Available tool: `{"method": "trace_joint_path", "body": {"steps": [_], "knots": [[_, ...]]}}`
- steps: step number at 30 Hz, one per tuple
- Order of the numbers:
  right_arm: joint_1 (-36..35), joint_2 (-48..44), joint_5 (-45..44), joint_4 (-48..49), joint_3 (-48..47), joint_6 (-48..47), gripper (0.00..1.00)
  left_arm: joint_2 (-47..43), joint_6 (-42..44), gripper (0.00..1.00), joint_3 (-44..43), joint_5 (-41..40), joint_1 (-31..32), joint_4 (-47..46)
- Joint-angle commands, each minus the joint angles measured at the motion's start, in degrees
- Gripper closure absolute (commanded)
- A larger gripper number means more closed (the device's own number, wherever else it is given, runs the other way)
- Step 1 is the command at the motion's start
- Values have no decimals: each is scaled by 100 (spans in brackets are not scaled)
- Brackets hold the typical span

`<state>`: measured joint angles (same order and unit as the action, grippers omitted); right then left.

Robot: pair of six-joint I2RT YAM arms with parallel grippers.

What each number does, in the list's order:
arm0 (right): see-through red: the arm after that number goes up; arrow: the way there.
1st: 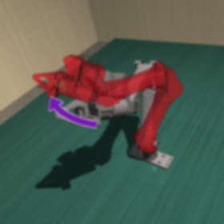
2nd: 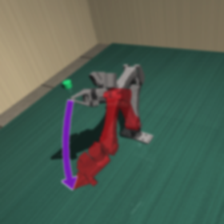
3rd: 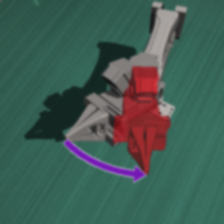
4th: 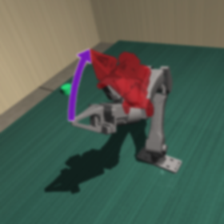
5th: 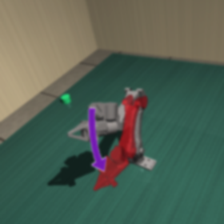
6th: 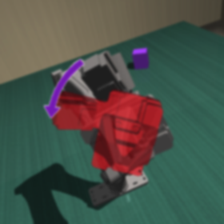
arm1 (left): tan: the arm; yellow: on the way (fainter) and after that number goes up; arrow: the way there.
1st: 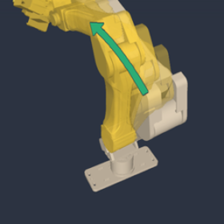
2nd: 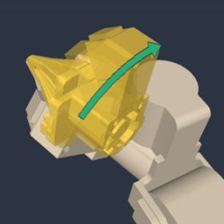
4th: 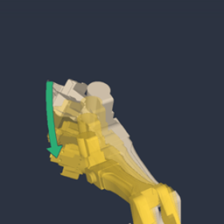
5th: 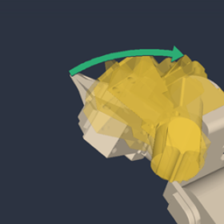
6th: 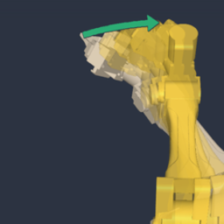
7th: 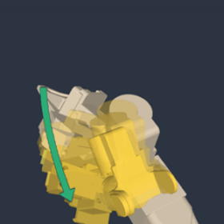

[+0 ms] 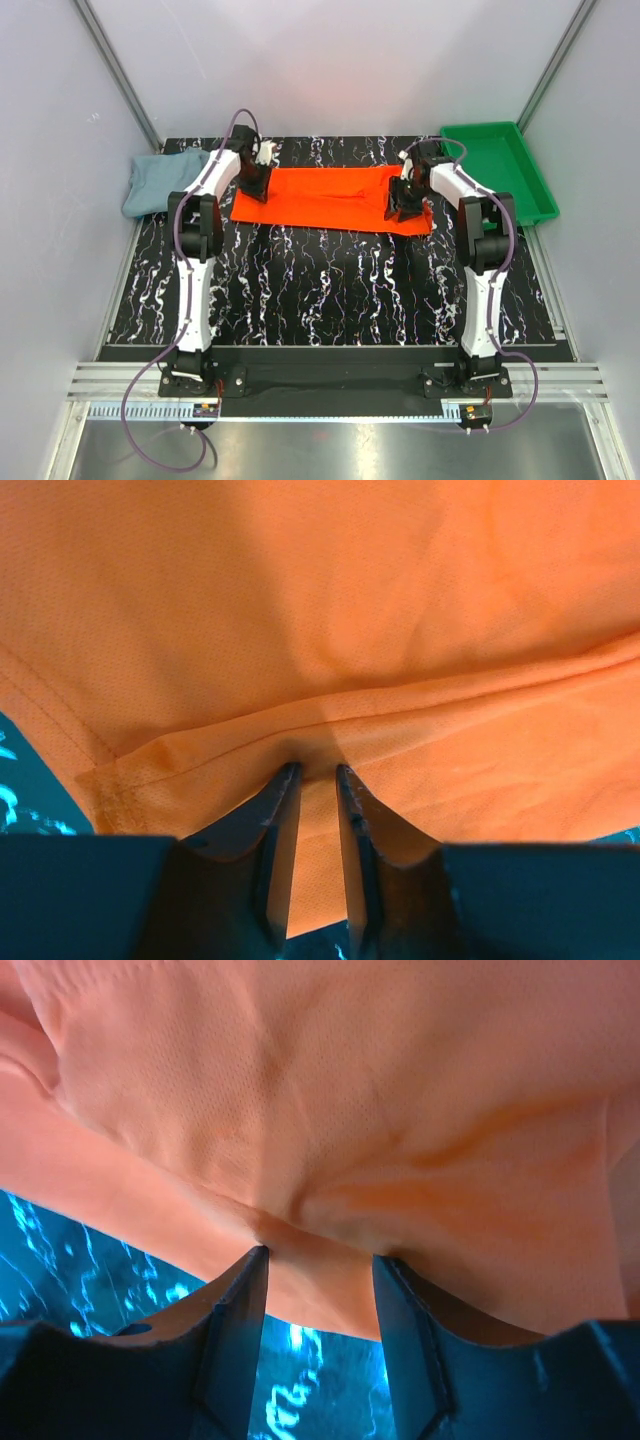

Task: Fold and stack the t-shirts
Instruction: Fold the tshirt

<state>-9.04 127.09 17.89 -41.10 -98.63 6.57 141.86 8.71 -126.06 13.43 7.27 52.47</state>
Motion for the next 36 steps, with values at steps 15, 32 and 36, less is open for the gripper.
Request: {"method": "trace_joint_path", "body": {"steps": [15, 32, 36], "knots": [[139, 1933, -303, -74, -3232, -279, 43, -1932, -71, 70, 2726, -763, 889, 282], [235, 1320, -594, 164, -3717, -227, 40, -3128, 263, 30, 2648, -1501, 2253, 352], [507, 460, -585, 190, -2962, 63, 40, -3349, 246, 25, 2621, -1501, 1771, 326]]}}
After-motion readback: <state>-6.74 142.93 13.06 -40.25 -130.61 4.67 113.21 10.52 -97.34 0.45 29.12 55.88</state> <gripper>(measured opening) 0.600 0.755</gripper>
